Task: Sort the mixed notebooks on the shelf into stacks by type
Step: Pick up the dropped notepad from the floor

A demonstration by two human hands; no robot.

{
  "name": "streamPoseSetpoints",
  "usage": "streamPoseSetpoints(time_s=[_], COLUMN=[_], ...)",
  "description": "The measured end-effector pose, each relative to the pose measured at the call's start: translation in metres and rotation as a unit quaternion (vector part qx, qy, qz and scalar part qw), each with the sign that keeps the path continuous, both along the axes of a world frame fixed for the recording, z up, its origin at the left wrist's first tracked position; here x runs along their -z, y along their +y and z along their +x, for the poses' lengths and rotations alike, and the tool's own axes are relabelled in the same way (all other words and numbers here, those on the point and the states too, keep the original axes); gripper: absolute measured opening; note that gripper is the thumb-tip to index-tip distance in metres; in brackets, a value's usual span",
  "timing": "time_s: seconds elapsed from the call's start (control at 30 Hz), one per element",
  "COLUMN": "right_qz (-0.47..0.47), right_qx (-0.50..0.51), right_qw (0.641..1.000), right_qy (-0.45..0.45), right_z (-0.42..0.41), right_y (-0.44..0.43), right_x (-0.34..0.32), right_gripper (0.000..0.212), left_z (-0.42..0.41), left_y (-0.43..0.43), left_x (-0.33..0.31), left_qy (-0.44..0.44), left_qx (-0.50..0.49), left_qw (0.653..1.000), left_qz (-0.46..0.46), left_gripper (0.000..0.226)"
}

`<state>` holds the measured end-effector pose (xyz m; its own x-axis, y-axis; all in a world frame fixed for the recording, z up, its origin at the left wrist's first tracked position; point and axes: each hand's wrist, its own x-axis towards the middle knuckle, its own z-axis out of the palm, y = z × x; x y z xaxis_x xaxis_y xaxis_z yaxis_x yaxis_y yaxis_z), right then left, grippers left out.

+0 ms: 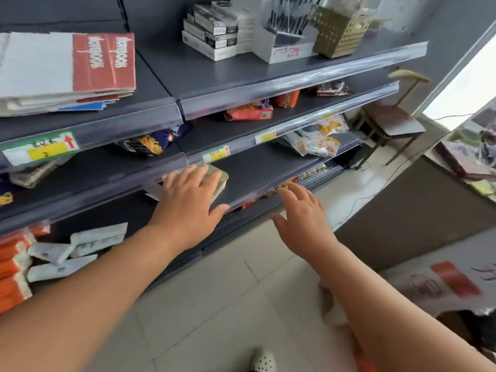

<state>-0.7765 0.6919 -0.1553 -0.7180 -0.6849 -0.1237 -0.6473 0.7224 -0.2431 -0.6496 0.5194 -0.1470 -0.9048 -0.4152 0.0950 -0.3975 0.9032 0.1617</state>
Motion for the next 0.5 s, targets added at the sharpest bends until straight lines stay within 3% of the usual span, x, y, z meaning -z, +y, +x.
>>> streamPoseSetpoints(time_s=[0.27,0.5], right_qz=[0.042,0.070], right_qx=[0.063,0.121], right_qw=[0.997,0.988], right_qy=[-0.021,-0.064], right_z=[-0.116,-0.209], right_y=[0.068,0.073], right_x=[0.023,0.070], right_gripper=[0.059,0.059], left_z=[-0.131,-0.239], left_y=[0.062,0.055], left_x=[0.028,0.062], left_qy=[-0.027,-0.072], left_qx=[0.036,0.092], left_qw=[0.998,0.993], left_qz=[0.032,0.027], left_gripper=[0.068,0.068])
